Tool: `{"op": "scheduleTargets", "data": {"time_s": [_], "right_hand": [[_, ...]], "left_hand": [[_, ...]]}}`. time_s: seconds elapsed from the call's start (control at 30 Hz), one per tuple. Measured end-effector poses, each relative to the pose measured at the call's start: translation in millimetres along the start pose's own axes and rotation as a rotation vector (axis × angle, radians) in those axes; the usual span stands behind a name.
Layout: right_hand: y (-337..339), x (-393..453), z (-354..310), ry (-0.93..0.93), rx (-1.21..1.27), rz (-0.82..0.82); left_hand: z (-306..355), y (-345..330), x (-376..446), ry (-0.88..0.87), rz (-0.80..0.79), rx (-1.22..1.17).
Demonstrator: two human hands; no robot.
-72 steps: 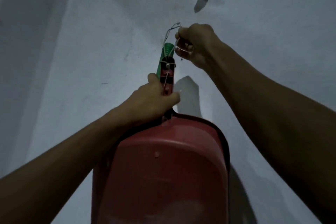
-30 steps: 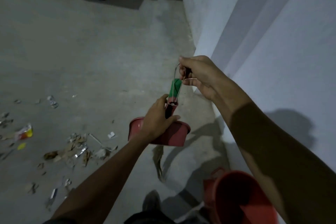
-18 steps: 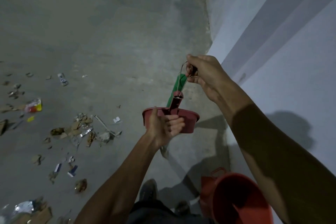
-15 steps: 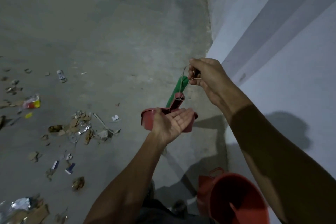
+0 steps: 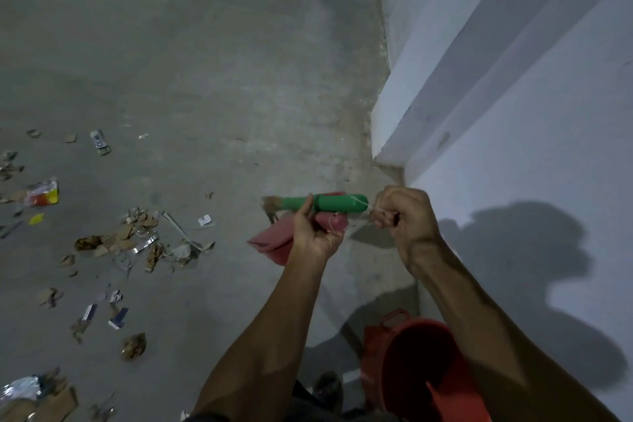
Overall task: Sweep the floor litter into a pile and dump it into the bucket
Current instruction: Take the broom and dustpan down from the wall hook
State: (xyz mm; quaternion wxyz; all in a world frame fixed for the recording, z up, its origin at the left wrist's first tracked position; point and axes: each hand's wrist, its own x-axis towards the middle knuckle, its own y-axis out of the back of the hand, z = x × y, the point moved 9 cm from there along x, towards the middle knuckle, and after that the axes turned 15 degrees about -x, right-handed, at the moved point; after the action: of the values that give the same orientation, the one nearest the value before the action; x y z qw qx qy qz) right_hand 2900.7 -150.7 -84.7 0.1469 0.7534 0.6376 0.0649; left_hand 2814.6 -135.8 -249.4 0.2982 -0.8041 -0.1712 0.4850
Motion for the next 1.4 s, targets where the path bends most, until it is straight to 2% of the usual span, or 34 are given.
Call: {"op": "scheduleTargets", "data": {"time_s": [0.07, 0.17, 0.3, 0.5, 0.7, 0.83, 0.97, 1.13, 1.23, 1.4], "right_hand": [[1, -13, 14, -0.038, 0.053, -0.036], [8, -31, 37, -0.130, 0.084, -0.077], [22, -48, 71, -0.240, 0.083, -0.058], [25, -78, 114, -0.265, 0.170, -0.137], [11, -115, 161, -0.582, 0.386, -0.178], [12, -138, 192, -0.775, 0.419, -0.223], [23, -123, 196, -0.782, 0.343, -0.201], [19, -66, 168, -0.699, 0.505, -0.173], [-2, -40, 150, -0.704, 0.480, -0.265], [-60, -33, 135, -0.728, 0.287, -0.434]], "left_hand": [[-1, 4, 3, -0.039, 0.001, 0.017], [-5, 3, 5, -0.032, -0.084, 0.014], [-8, 6, 8, -0.026, -0.129, 0.133], [0, 17, -2, -0.102, -0.178, 0.291], [10, 34, -16, -0.203, -0.204, 0.449], [12, 42, -39, -0.291, -0.220, 0.583], [13, 52, -63, -0.330, -0.207, 0.769], [10, 79, -97, -0.327, -0.135, 0.931], [5, 92, -111, -0.275, -0.120, 0.968], [6, 105, -119, -0.199, -0.117, 0.989]]}}
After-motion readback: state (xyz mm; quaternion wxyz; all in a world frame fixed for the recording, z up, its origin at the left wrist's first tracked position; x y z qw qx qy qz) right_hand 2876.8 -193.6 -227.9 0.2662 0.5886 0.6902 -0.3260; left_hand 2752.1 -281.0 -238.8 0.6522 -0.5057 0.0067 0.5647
